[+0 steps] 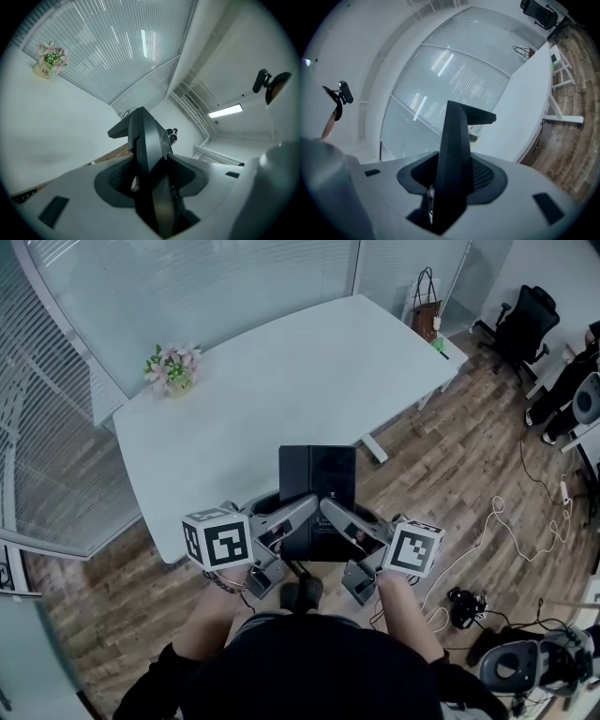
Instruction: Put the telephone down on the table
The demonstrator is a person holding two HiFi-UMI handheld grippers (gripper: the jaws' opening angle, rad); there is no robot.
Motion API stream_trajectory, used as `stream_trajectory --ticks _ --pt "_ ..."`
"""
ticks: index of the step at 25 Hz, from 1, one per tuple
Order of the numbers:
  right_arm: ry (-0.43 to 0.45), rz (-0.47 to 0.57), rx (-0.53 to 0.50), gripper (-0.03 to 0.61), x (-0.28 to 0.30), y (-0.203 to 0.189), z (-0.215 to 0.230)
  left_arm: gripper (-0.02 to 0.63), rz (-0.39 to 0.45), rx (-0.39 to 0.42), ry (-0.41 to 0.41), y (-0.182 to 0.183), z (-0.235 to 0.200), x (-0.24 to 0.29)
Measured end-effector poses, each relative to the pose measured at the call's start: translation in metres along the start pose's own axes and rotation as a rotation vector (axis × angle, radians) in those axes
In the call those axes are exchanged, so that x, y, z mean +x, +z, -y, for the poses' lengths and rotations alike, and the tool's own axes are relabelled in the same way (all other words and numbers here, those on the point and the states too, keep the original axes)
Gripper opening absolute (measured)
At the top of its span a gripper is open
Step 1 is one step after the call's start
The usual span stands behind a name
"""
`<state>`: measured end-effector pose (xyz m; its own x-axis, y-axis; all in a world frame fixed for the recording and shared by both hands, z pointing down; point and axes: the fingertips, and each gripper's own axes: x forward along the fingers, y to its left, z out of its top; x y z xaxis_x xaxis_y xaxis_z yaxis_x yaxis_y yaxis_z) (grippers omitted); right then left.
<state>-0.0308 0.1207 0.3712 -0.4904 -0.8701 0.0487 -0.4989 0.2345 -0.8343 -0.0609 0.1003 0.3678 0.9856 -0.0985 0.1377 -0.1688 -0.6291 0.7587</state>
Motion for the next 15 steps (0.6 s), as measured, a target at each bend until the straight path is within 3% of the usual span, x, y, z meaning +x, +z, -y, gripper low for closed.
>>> stream_trajectory --ticks 15 --pt "-0.007 -0.008 -0.013 0.186 -0.015 0.018 0.017 0.221 0.005 -0.003 -0.003 -0.003 0.003 0.028"
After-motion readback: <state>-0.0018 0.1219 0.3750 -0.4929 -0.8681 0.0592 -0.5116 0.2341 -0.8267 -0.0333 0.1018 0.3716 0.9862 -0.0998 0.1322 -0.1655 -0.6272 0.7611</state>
